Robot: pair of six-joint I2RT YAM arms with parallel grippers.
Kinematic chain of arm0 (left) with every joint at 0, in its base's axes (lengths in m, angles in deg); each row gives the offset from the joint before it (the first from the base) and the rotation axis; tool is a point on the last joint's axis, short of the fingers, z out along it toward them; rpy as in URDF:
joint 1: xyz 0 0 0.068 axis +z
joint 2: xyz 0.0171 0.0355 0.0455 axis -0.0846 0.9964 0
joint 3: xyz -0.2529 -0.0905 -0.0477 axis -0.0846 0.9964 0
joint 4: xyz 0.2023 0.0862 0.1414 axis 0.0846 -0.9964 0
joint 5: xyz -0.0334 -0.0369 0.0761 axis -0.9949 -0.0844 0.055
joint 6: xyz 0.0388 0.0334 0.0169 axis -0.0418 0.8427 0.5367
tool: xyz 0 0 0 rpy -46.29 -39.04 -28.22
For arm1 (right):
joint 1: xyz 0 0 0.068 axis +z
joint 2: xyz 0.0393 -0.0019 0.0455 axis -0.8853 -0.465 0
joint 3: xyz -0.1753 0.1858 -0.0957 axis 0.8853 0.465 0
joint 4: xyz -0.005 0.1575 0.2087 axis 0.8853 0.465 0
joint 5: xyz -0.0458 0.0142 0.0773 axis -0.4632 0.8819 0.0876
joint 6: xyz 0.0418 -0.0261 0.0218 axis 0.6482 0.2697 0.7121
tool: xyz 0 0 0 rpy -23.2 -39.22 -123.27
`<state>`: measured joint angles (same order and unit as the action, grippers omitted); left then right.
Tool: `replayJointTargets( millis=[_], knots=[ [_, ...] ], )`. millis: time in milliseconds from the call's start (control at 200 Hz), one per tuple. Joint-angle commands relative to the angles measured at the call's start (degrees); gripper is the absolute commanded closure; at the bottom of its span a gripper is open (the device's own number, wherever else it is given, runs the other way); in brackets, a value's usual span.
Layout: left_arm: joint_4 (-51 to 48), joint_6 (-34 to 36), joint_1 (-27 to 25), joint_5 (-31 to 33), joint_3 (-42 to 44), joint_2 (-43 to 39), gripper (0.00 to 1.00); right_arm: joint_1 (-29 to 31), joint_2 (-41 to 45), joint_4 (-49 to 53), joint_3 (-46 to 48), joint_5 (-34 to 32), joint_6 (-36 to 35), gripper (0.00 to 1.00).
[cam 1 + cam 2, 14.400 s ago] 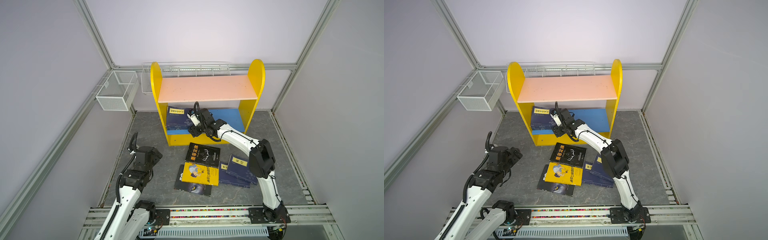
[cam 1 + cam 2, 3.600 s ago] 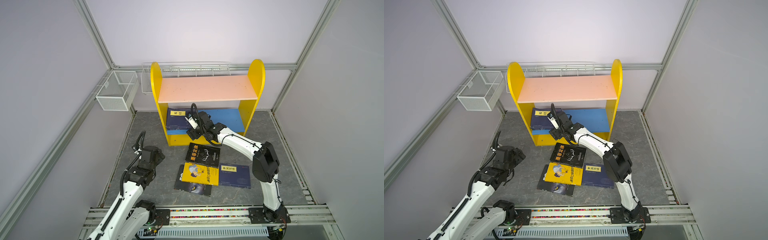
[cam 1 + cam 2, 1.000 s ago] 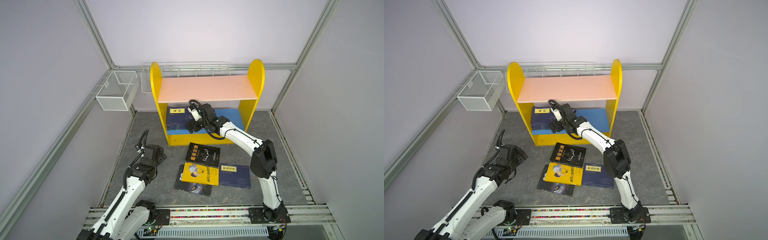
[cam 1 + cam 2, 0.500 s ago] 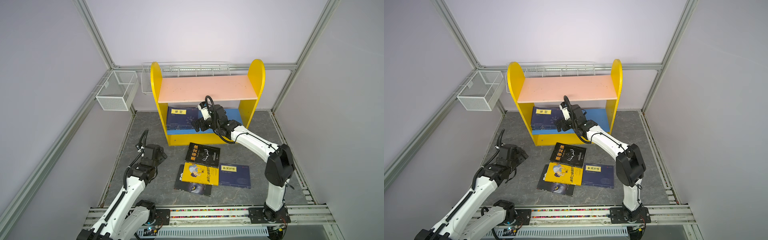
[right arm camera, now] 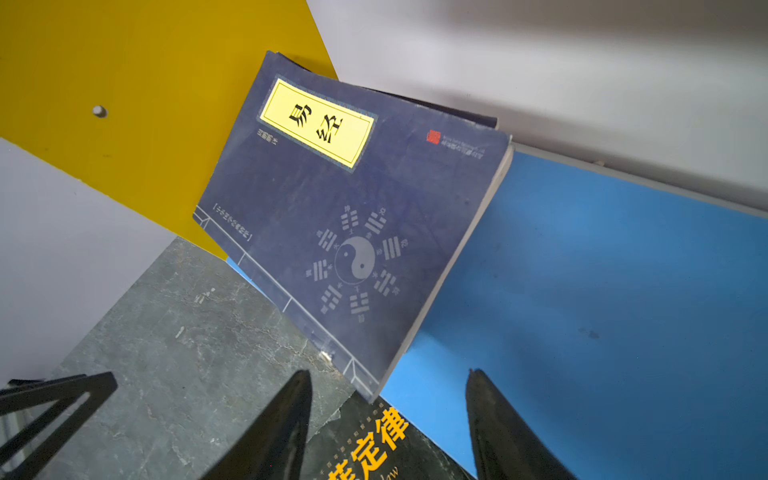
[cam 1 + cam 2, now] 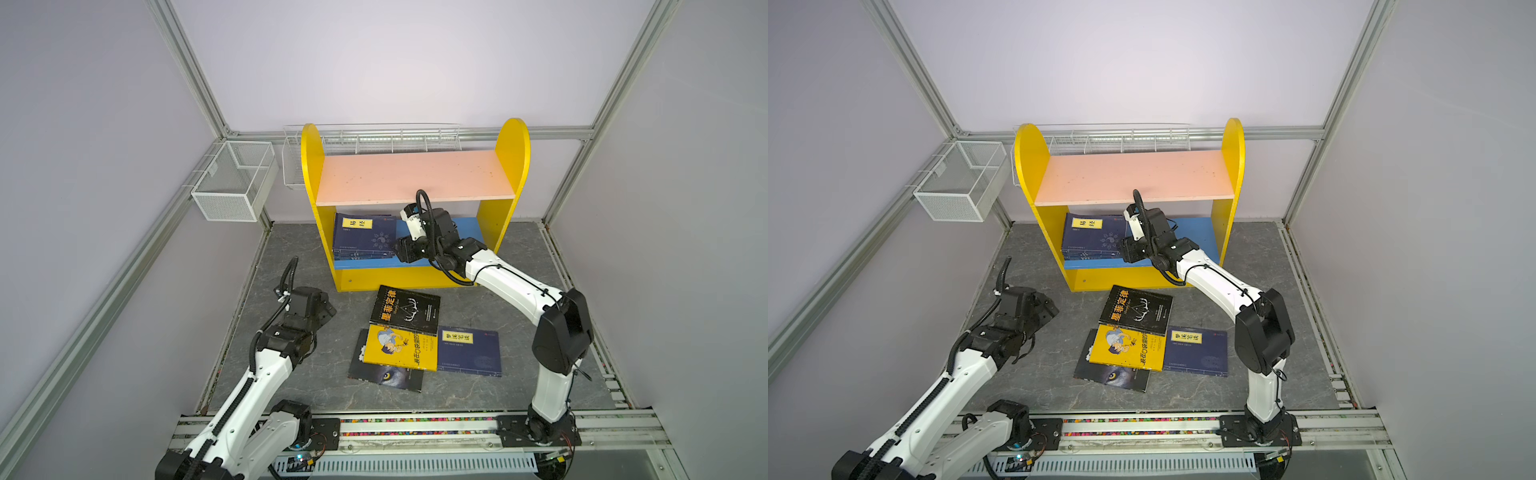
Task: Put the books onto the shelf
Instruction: 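Press the dark-blue book down onto the shelf stack with the right gripper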
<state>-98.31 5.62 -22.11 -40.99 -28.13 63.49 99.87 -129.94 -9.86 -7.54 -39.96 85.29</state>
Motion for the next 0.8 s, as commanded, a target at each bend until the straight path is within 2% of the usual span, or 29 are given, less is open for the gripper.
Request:
replayJointTargets(
  millis=[0,115,220,545,695,795],
  knots=[
    [0.64,0.18,0.21,-0.41,-0.7,0.38,0.13,-0.8,-2.72,-0.58,-1.2,2.58,6.69,0.41],
    [0.26,0.26,0.21,-0.36,-0.63,0.21,0.13,-1.45,-5.03,-3.61,-2.65,4.7,10.09,0.47],
    [-0.46,0.34,0.25,0.19,-0.63,-0.52,0.13,-2.28,-7.64,-3.07,-5.88,3.66,11.78,0.49],
    [-1.43,1.05,0.21,0.78,-0.72,-1.23,0.13,-3.35,-11.67,-3.1,-10.28,3.33,10.74,0.63],
    [-1.52,1.13,0.21,0.83,-0.97,-0.55,0.13,-3.35,-12.86,-3.69,-11.62,1.97,11.74,0.77],
    [-1.52,1.07,0.26,0.79,-1.0,-0.34,0.13,-3.48,-13.47,-4.6,-12.15,1.9,12.88,0.79]
  ],
)
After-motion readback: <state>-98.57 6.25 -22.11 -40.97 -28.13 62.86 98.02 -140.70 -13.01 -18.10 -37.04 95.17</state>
